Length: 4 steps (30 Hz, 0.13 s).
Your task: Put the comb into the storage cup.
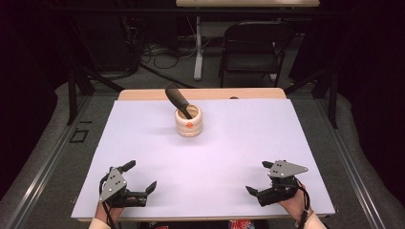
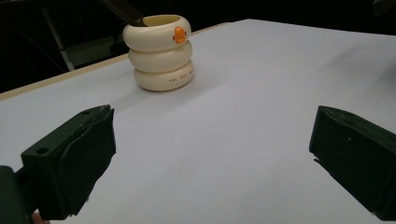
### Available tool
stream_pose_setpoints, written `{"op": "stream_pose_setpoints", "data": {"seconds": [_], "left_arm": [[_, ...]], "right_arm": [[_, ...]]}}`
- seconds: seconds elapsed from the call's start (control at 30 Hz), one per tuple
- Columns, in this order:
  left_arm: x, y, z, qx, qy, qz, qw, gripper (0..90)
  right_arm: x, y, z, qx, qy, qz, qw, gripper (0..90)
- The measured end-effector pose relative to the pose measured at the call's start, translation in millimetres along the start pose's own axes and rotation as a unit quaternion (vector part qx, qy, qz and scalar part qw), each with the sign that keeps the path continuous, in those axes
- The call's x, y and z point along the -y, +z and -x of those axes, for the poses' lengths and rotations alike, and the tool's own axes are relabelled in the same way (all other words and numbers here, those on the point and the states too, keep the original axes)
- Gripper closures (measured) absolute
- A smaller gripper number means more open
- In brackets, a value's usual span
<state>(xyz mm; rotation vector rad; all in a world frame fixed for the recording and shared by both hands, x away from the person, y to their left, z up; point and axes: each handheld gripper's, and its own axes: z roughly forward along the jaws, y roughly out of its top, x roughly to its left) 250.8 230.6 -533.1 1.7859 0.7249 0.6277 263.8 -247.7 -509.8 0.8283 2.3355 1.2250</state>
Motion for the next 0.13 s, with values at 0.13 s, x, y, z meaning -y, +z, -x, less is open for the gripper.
{"op": "stream_pose_setpoints", "data": {"seconds": [0.13], "left_arm": [[0.0,0.6,-0.4,-0.001,0.001,-0.001,1.0,0.4]], "right_arm": [[0.6,0.0,1.0,0.001,-0.001,0.003,1.0,0.0]]}}
